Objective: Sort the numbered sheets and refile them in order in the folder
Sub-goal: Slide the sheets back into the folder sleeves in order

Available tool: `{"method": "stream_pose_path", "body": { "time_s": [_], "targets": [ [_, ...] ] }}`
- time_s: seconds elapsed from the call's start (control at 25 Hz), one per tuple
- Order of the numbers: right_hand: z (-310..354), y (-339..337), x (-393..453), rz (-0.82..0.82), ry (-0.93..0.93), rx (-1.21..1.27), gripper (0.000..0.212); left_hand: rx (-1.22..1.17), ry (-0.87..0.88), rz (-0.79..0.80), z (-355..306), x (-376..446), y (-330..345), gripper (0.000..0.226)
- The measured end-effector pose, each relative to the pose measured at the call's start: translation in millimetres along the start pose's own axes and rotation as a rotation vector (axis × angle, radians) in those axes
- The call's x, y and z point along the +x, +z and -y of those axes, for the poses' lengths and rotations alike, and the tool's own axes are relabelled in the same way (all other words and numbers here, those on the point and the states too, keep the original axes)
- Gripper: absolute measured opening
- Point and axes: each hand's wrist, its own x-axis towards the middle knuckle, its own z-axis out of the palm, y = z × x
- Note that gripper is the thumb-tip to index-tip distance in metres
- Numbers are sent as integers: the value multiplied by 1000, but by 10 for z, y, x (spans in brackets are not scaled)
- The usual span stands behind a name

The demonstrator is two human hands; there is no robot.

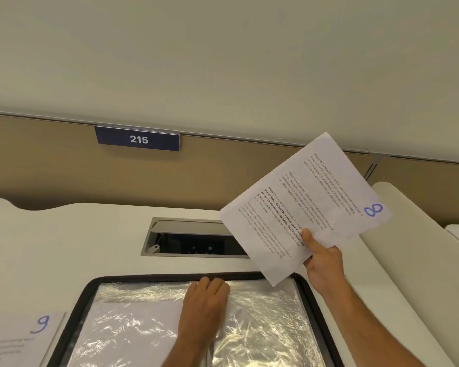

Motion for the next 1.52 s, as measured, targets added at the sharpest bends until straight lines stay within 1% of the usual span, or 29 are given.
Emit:
{"method": "stream_pose_path", "body": {
  "time_s": [0.12,0.24,0.32,0.4,0.6,0.68,0.8,0.88,0.96,1.04,1.08,1.12,1.16,1.2,1.24,1.32,1.4,1.52],
  "targets": [
    [-55,88,15,-23,-4,2,38,-10,-39,34,13,-2,40,48],
    [-99,148,35,-12,0,-11,26,-2,-46,52,-16,13,37,47],
    [-122,194,50,-1,-6,-33,26,-2,-31,45,-30,21,19,47],
    [-154,251,47,17,-20,-71,31,5,-23,43,-26,22,15,49],
    [-267,263,23,150,-41,-148,62,5,-38,48,-20,12,48,47],
    [-266,194,36,204,-27,-198,65,-3,-34,37,-6,13,64,45],
    [-200,51,63,230,3,-250,49,-27,-17,29,14,16,84,39],
    [-180,-46,70,237,33,-265,43,-36,4,59,4,8,66,42],
    [-185,-117,63,253,48,-298,53,-57,-2,82,-11,7,23,45],
    [-186,-164,73,281,56,-347,77,-94,-45,105,-16,18,-2,44],
    [-166,-166,80,297,55,-379,89,-135,-73,122,-27,32,-31,40],
    [-137,-160,91,310,51,-412,97,-186,-104,128,-38,50,-68,32],
    [-100,-150,107,326,49,-443,100,-212,-146,141,-51,95,-136,18],
    [-68,-143,135,340,53,-474,101,-207,-178,187,-58,167,-200,7],
    [-37,-131,163,350,60,-500,101,-231,-207,227,-51,242,-249,12],
    [1,-116,214,358,68,-531,98,-276,-203,331,11,378,-311,20],
    [15,-105,257,363,57,-551,98,-250,-156,481,98,512,-395,22],
    [3,-110,327,366,60,-568,99,-145,-112,657,289,623,-465,20]
  ]
}}
